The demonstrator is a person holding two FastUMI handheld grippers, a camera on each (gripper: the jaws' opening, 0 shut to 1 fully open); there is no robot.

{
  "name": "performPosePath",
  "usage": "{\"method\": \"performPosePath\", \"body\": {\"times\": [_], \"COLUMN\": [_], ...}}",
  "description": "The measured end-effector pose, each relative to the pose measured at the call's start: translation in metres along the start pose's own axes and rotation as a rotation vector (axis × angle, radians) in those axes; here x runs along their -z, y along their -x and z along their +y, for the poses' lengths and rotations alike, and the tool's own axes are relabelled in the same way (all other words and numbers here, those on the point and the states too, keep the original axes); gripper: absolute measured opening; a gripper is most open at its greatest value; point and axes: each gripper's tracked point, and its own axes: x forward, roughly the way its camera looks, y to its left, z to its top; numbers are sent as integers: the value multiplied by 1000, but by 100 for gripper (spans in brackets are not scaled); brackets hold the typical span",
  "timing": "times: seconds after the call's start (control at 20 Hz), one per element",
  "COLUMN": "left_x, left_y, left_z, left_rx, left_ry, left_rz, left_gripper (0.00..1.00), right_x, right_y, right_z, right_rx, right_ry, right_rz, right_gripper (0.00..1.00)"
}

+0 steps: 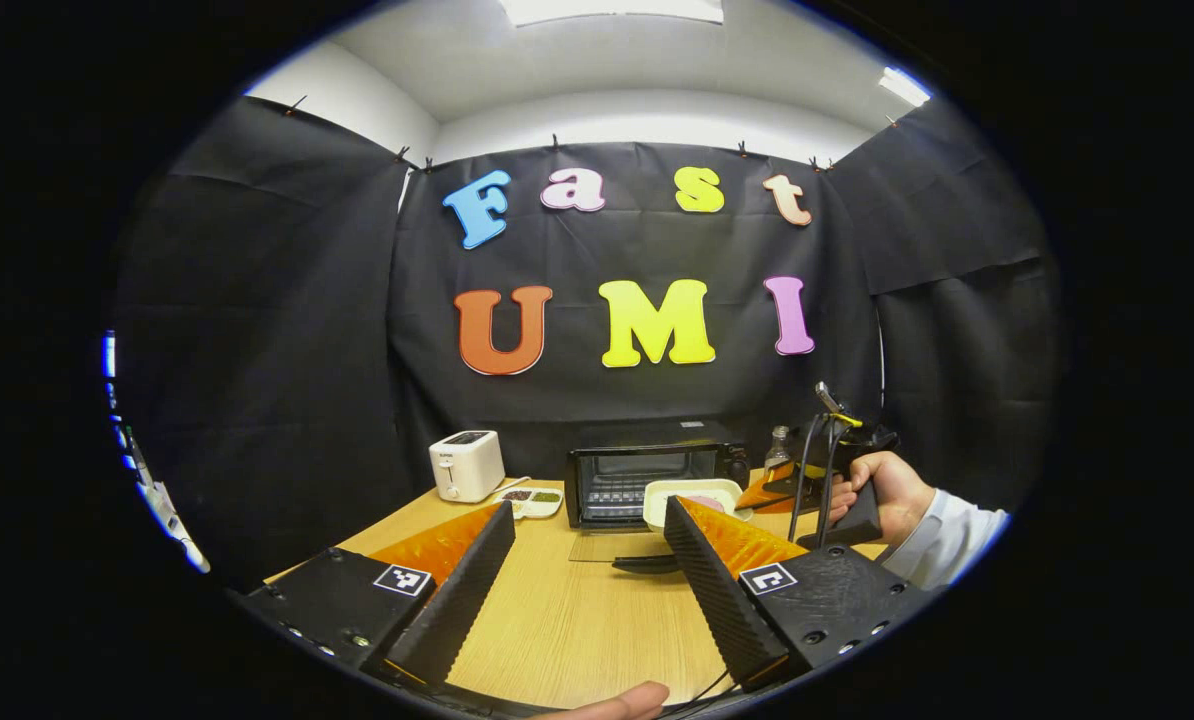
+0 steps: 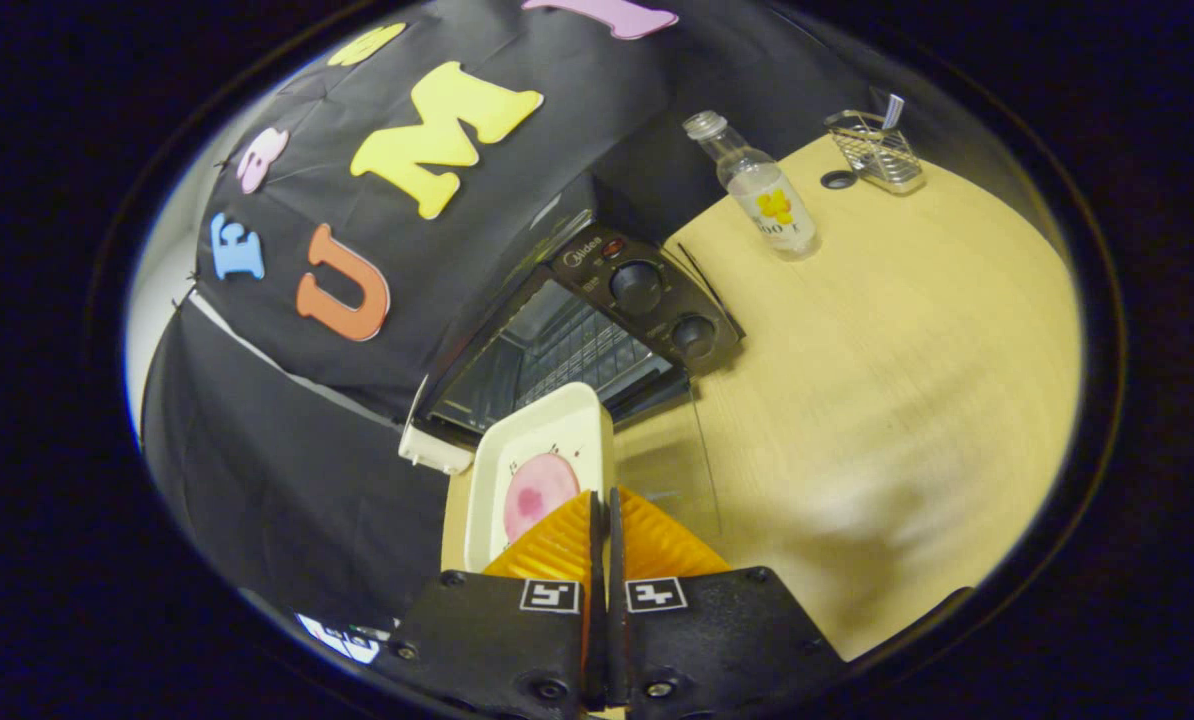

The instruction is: Open the electric oven with the left hand, put the food in, and close the electric oven.

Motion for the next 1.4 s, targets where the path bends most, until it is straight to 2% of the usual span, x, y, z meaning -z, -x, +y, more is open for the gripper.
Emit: {"method": "performPosePath", "body": {"times": [0.25,0.45,0.6,0.8,1.05,1.25,1.4], "left_x": [7,19,17,18,29,38,38], "left_y": [-21,-42,-57,-73,-89,-92,-92], "left_z": [16,28,49,57,57,62,59], "left_rx": [-30,-47,-129,-148,-134,-139,-110], "left_ry": [47,42,81,138,86,65,76], "left_rz": [21,55,44,37,52,73,66], "left_gripper": [96,96,96,94,94,94,94], "right_x": [-8,-25,-35,-49,-73,-72,-73], "right_y": [-46,-81,-109,-145,-171,-183,-176], "right_z": [15,11,23,38,49,58,59], "right_rx": [36,84,75,53,39,43,61], "right_ry": [-140,-297,-343,-300,-237,-131,-25], "right_rz": [-147,-318,-381,-445,-527,-520,-554], "right_gripper": [4,4,5,5,7,10,11]}}
